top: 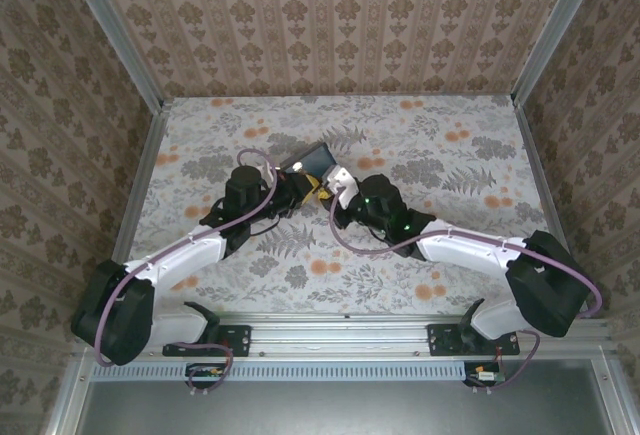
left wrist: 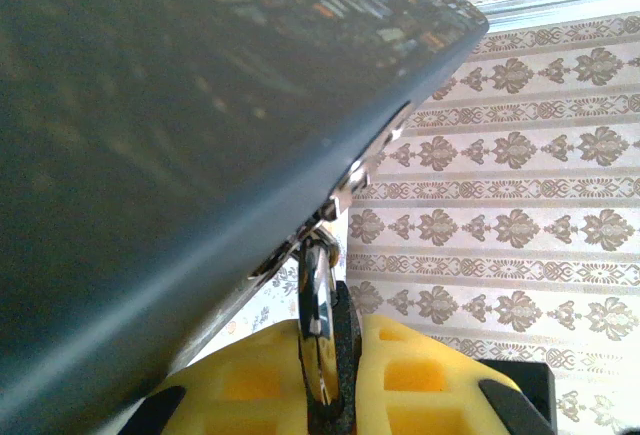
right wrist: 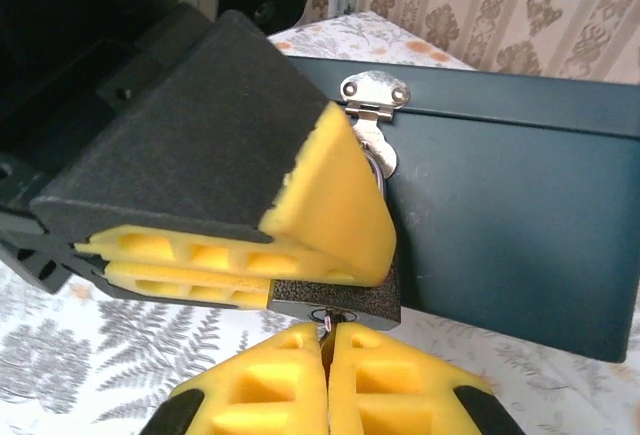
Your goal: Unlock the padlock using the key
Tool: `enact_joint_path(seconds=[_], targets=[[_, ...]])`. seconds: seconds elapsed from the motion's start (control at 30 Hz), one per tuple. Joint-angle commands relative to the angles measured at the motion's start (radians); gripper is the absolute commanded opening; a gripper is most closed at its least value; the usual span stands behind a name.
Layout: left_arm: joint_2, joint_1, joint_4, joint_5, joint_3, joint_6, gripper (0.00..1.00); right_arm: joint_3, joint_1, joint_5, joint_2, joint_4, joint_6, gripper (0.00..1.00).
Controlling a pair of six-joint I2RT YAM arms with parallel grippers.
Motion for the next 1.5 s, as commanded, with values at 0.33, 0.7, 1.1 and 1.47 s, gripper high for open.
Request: enact_joint_path(seconds=[0.33, 0.7, 1.1, 1.47], targets=[[0.013, -0.012, 0.153, 0.055, 0.028, 0.056, 0.00, -0.032, -0.037, -0.304, 0.047, 0.198, 0.838, 0.00], [-0.006, 0.009, 0.154, 0.051, -0.003, 0.056, 0.00, -0.063, -0.092, -0.364, 0.057, 0.239, 1.144, 0.00], [-0.022, 0.023, 0.152, 0.058, -0.020, 0.045, 0.00, 0.062, -0.115, -0.226, -0.154, -0.359, 0.668, 0.34], [-0.021, 0.017, 0.140, 0.068, -0.002, 0.038, 0.00, -0.037, -0.008, 0.041, -0.209, -0.166, 0.010, 0.35]])
